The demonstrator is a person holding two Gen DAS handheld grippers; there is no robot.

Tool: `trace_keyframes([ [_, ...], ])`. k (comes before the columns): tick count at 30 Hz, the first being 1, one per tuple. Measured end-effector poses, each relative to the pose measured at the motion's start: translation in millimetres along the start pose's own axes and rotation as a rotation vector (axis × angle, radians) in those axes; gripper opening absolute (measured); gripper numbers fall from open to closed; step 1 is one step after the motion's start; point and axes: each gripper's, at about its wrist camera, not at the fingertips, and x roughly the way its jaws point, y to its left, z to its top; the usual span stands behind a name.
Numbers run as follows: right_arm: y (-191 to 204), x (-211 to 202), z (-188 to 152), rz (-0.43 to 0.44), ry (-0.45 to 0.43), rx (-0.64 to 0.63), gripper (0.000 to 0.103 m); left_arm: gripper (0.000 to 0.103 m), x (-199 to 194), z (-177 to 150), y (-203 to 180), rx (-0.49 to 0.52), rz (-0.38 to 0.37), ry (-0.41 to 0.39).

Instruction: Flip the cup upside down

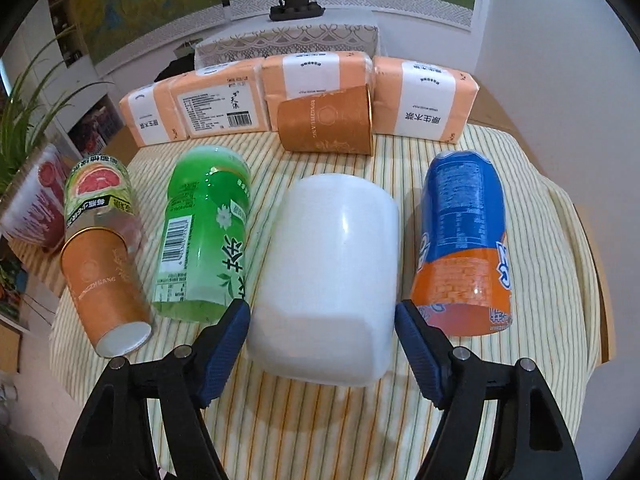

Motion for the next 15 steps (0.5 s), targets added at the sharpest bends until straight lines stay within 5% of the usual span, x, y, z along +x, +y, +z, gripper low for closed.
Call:
trace_keyframes([
  [15, 4, -35, -48, 0.101, 0.017, 0.075, 0.071, 0.102, -3, -16, -18, 0.037, -0.05, 0.027],
])
